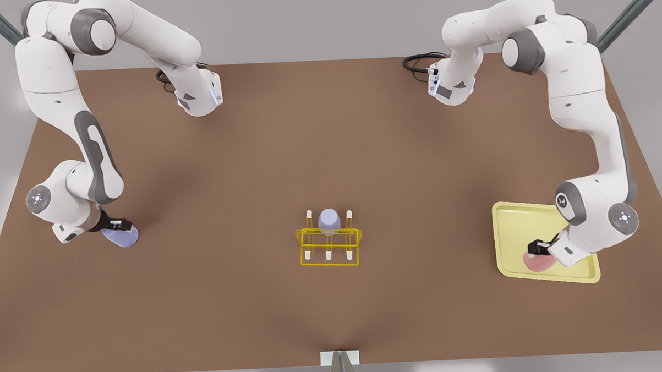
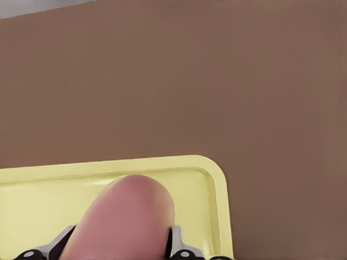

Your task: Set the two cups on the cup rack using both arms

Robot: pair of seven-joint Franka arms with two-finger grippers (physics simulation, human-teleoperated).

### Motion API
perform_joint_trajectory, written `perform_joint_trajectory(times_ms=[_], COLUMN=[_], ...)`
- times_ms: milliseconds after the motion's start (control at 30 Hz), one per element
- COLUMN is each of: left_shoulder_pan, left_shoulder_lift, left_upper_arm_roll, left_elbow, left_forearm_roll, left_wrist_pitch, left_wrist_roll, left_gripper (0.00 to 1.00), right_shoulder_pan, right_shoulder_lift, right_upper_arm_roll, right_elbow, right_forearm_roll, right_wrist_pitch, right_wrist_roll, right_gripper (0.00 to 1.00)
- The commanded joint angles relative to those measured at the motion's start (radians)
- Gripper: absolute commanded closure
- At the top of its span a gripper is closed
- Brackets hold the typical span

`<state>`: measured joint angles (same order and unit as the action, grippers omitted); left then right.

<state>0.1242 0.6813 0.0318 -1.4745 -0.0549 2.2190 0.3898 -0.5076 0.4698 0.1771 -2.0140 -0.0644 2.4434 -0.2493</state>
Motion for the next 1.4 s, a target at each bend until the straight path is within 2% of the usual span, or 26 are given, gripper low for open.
perform_joint_trajectory(times_ms=[0, 133, 200, 300, 400, 500, 567, 833, 933, 1067, 1100, 1367], left_shoulder_pan=[-0.043, -0.109, -0.231, -0.316, -0.425, -0.482, -0.494, -0.595, -0.621, -0.644, -0.644, -0.637], left_shoulder_lift=[-0.011, -0.008, -0.008, -0.006, 0.058, 0.129, 0.182, 0.199, 0.221, 0.236, 0.236, 0.236], left_upper_arm_roll=[-0.012, -0.101, -0.101, -0.101, -0.101, -0.099, -0.098, -0.119, -0.118, -0.116, -0.116, -0.115], left_elbow=[0.0, 0.031, 0.048, 0.097, 0.275, 0.421, 0.508, 0.522, 0.528, 0.53, 0.53, 0.528], left_forearm_roll=[-0.005, 0.006, 0.009, 0.007, 0.006, 0.001, 0.001, -0.051, -0.06, -0.062, -0.06, -0.062], left_wrist_pitch=[-0.047, -0.048, -0.048, -0.059, -0.199, -0.208, -0.202, -0.259, -0.219, -0.2, -0.2, -0.205], left_wrist_roll=[-0.239, -0.465, -0.678, -0.868, -1.082, -1.21, -1.215, -1.247, -1.25, -1.249, -1.244, -1.249], left_gripper=[0.15, 0.16, 0.16, 0.16, 0.16, 0.16, 0.16, 0.15, 0.15, 0.14, 0.0, 0.0], right_shoulder_pan=[0.001, 0.007, 0.017, 0.04, 0.084, 0.127, 0.184, 0.313, 0.356, 0.377, 0.376, 0.377], right_shoulder_lift=[-0.005, -0.002, 0.006, 0.038, 0.044, 0.078, 0.099, 0.153, 0.173, 0.173, 0.171, 0.171], right_upper_arm_roll=[0.024, 0.122, 0.17, 0.234, 0.298, 0.355, 0.358, 0.395, 0.395, 0.418, 0.426, 0.501], right_elbow=[0.012, 0.061, 0.09, 0.139, 0.202, 0.259, 0.279, 0.287, 0.285, 0.317, 0.317, 0.319], right_forearm_roll=[0.0, 0.0, 0.0, 0.005, 0.005, 0.005, 0.005, 0.026, 0.026, 0.025, 0.025, 0.026], right_wrist_pitch=[-0.004, -0.009, -0.009, -0.001, 0.002, 0.032, 0.109, 0.399, 0.488, 0.491, 0.491, 0.485], right_wrist_roll=[-0.005, -0.002, -0.002, -0.002, -0.002, 0.004, 0.004, 0.013, 0.015, 0.058, 0.056, 0.07], right_gripper=[0.17, 0.17, 0.17, 0.17, 0.17, 0.17, 0.17, 0.16, 0.16, 0.16, 0.16, 0.16])
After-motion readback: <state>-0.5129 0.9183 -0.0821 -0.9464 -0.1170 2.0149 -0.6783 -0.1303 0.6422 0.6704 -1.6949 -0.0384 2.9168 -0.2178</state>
